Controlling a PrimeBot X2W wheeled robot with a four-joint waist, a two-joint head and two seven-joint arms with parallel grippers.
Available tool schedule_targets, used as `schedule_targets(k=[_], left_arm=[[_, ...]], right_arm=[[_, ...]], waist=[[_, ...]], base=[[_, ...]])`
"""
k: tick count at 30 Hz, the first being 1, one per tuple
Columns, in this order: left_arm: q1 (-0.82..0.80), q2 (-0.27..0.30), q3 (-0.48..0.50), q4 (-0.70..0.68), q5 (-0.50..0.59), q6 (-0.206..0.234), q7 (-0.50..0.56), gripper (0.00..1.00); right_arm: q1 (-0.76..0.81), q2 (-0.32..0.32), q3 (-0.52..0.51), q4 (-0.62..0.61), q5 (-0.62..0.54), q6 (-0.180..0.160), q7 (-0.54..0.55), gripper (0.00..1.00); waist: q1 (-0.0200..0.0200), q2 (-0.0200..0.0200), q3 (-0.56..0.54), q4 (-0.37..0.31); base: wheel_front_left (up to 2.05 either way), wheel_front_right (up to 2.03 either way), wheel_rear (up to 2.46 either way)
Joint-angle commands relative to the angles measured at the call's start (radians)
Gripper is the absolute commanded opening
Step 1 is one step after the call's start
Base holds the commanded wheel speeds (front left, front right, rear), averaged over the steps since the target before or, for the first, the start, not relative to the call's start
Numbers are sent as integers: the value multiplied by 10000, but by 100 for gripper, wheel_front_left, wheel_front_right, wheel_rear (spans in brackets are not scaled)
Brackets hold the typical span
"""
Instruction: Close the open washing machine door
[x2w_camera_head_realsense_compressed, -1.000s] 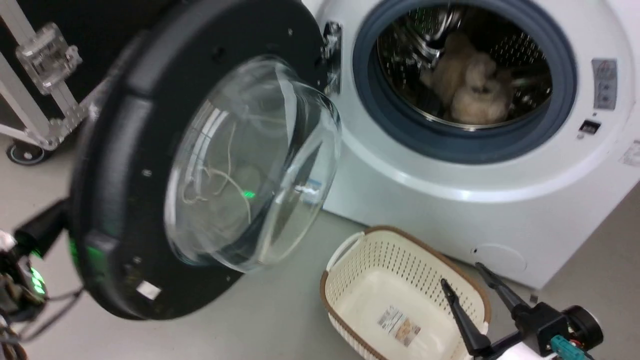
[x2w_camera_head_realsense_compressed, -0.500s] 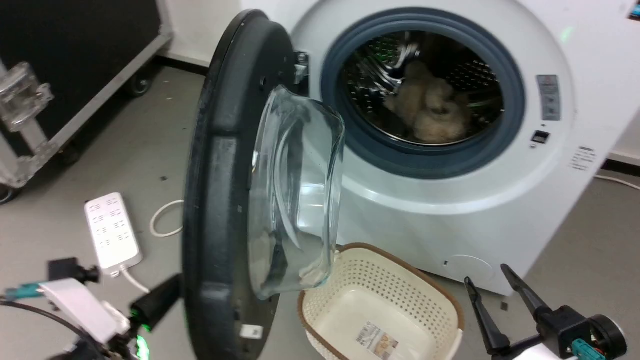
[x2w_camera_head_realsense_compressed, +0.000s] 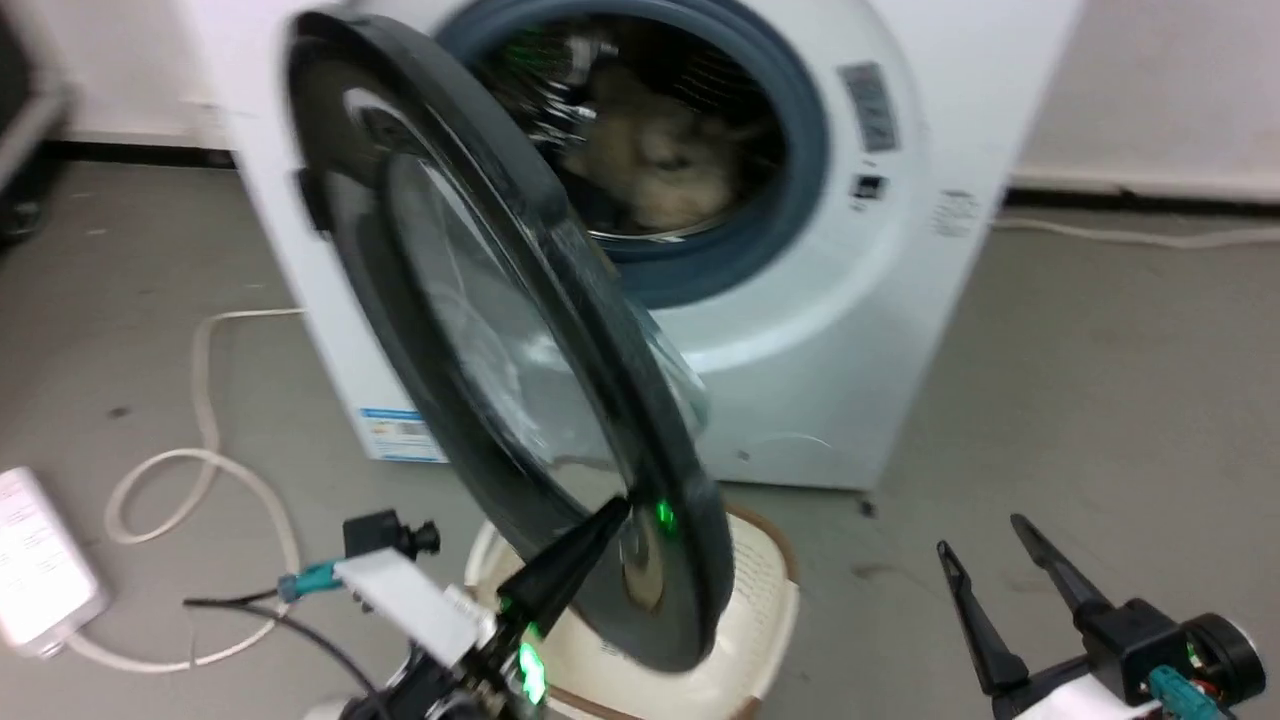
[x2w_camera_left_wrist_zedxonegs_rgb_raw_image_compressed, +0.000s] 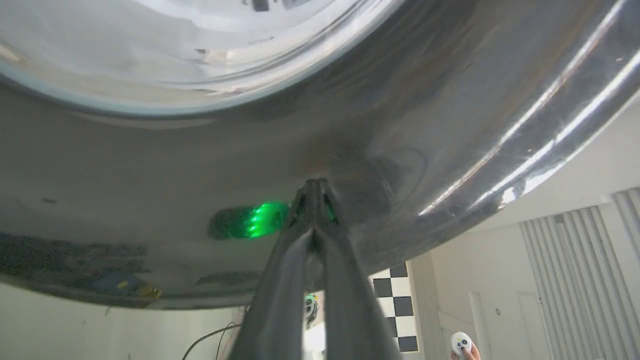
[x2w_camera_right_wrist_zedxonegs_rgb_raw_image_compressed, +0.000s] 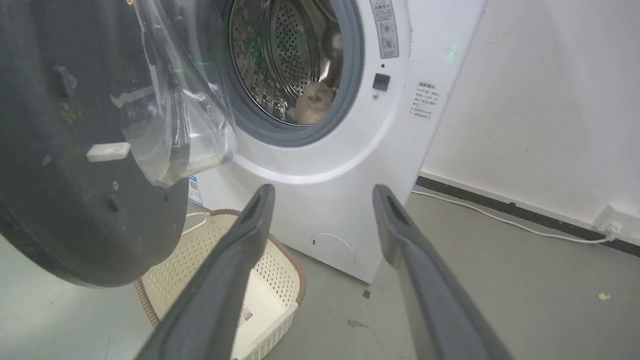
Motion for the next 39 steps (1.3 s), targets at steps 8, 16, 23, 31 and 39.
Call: schedule_targets(k=[8,16,23,31,39], left_arm=[[-2403,-8,-1412,1333,-514,-382,-2615,0],[-4526,-8,-1413,3127,-719,-585,-4865,0],[-5443,-8,-1521,4234,-1041,-858,-5904,0],[-4128,269,-1610,3360,-317,-879,-5806,45],[-1491,2358,-2472,2036,3658,-881,-7726,100]], right_arm=[[-564,145,52,166,226,8,-41,100],[-937,430,214,251,361,8,-56,100],[-1011,525,311,259,356,8,-57,100],[-823,383,190,184,280,8,-58,100],[-145,153,75,133,189,8,-58,100]], waist=[[-1,-1,1526,-2560],[-1,-1,2103,-3537],[-1,-1,2130,-3561],[-1,-1,1412,-2629],[-1,-1,18,-1053]], base=[[0,0,0],[0,0,0],[0,0,0],[0,0,0],[0,0,0]])
